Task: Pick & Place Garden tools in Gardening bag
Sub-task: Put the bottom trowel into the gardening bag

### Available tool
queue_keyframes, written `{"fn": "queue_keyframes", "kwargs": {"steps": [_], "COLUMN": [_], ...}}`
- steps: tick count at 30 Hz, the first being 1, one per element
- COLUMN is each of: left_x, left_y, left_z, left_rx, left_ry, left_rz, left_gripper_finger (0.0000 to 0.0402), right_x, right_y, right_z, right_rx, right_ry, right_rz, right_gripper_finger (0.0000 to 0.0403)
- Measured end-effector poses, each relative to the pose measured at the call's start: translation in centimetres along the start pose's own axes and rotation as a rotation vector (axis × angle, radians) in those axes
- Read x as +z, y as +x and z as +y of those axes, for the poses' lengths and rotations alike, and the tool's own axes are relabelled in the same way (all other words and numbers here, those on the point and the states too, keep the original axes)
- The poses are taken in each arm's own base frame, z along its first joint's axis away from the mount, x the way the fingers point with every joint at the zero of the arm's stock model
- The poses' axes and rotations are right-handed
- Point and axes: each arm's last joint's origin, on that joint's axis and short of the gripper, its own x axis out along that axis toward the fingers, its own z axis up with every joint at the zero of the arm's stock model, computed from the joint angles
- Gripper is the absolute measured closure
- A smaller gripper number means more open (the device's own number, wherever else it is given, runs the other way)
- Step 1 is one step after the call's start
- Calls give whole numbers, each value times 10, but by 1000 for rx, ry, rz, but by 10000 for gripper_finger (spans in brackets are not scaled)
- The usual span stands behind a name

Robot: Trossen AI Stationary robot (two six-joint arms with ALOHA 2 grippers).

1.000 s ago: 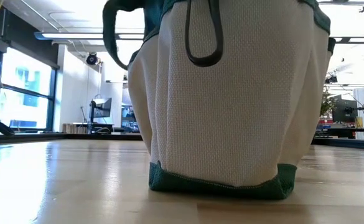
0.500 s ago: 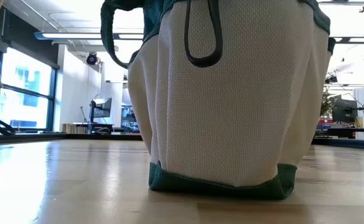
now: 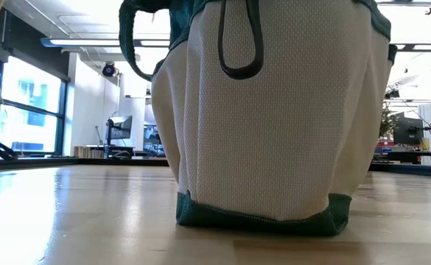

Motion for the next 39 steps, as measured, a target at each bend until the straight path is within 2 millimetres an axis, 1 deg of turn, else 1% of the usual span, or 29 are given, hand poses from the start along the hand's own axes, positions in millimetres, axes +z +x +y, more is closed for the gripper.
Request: {"fn": "queue_keyframes", "kwargs": {"steps": [4,8,13,16,18,25,30,33,39], "left_x": [-6,-12,-14,-16,-16,-18,-18,-24,-44], "left_y": [4,2,2,8,9,24,25,25,25], "left_z": [1,1,3,6,6,11,11,10,5], "left_rx": [11,14,35,49,36,3,-22,-22,-18], "left_ry": [-24,-43,-47,-50,-54,-68,-85,-89,-78], "left_rz": [21,45,49,48,49,63,67,81,105], "left_gripper_finger": [345,345,345,345,345,345,345,345,345], "right_x": [-1,-1,-1,-2,-2,-2,-2,-2,-4], "right_y": [7,7,3,0,0,0,0,-1,-2], "right_z": [0,0,0,1,1,1,1,1,2], "right_rx": [-15,-15,-6,0,0,-1,0,3,5], "right_ry": [-11,-16,14,28,29,29,29,49,82], "right_rz": [4,4,1,0,0,0,0,-1,-1], "right_gripper_finger": [266,266,266,266,266,266,266,266,266]}}
